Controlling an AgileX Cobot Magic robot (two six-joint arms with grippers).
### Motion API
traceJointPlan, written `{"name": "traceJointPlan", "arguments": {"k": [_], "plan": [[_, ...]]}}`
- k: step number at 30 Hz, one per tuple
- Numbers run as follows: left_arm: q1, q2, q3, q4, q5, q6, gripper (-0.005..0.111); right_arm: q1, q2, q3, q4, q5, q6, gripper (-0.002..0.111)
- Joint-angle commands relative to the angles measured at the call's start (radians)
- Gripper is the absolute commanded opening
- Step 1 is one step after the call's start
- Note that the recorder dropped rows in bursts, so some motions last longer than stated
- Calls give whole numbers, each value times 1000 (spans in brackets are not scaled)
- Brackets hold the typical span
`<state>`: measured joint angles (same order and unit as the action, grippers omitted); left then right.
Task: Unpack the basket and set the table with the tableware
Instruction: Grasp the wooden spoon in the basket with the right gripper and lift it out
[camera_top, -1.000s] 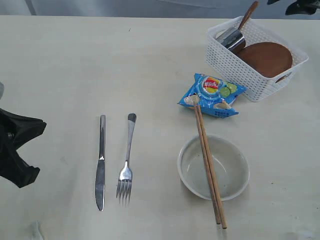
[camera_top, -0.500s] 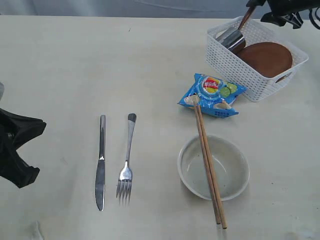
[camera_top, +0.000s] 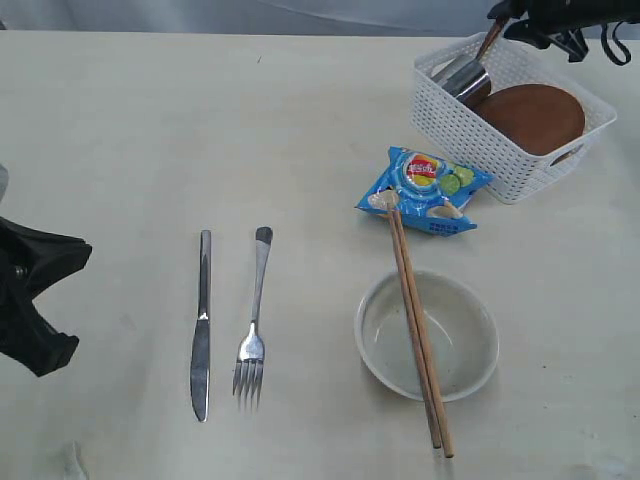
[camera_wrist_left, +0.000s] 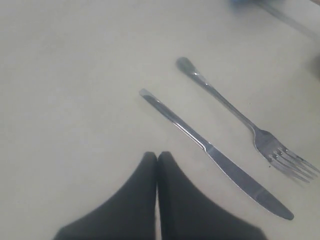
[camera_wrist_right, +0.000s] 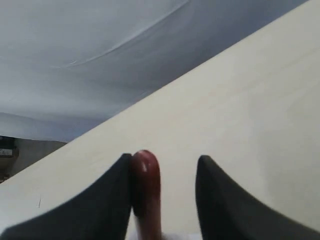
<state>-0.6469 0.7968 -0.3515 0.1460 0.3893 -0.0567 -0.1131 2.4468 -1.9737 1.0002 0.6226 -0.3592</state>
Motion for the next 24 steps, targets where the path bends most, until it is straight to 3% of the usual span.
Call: {"name": "traceJointPlan", "arguments": {"k": [1,8,24], "plan": [[-4,-7,6,3,4,0,0,-1,-2,-5,8,-11,-8,23],[-4,-7,6,3,4,0,0,-1,-2,-5,8,-1,-8,-1],[-4,-7,6,3,5,0,0,-4,-93,-97,14,-18,-143,-1]]}}
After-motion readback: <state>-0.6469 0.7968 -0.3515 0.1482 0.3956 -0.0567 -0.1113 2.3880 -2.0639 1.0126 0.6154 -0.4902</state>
